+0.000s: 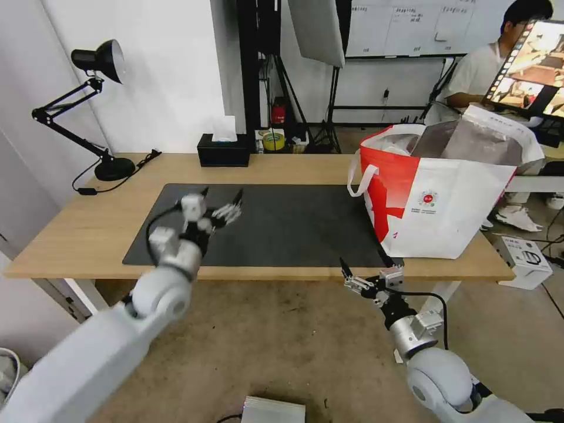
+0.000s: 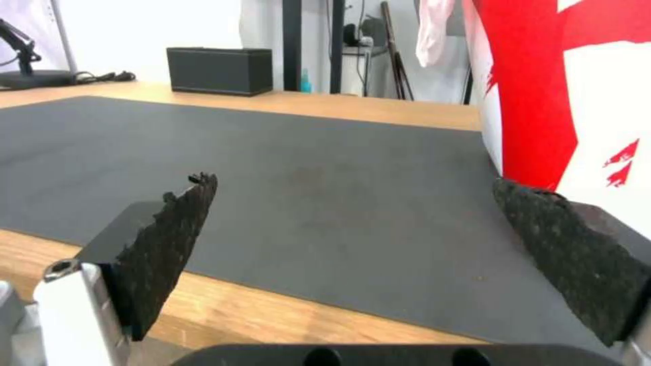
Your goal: Pick up the trash from the table and place it into the takeout bag.
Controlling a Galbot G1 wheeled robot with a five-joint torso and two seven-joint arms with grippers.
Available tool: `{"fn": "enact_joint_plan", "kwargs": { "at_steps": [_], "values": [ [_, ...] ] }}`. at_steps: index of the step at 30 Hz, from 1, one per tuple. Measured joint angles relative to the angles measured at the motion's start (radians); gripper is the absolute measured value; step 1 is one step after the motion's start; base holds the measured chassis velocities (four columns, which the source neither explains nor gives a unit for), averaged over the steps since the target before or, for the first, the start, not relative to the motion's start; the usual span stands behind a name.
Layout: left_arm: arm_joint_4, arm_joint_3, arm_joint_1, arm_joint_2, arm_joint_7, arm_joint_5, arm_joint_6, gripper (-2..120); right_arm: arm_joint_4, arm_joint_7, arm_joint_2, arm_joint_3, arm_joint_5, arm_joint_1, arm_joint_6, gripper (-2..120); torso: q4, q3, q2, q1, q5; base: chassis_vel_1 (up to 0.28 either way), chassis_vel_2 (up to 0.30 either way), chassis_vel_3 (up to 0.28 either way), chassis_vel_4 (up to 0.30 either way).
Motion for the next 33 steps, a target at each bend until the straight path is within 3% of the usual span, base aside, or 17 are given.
{"fn": "enact_joint_plan", "kwargs": {
  "at_steps": [10,18,33],
  "values": [
    [0.014,-0.108,0.202,-0.098,0.009,0.18,-0.116,100,0.0,0.0,0.0,0.0,0.0,0.0,0.0,100,-0.0002,0.0,0.0,0.0,0.0003,0.0,0.0,0.0,0.0],
    [0.011,-0.172,0.339,-0.129,0.008,0.285,-0.167,100,0.0,0.0,0.0,0.0,0.0,0.0,0.0,100,-0.0001,0.0,0.0,0.0,0.0004,0.0,0.0,0.0,0.0],
    [-0.052,-0.255,0.477,-0.161,0.009,0.323,-0.215,100,0.0,0.0,0.0,0.0,0.0,0.0,0.0,100,-0.0001,0.0,0.0,0.0,0.0004,0.0,0.0,0.0,0.0]
  ]
}}
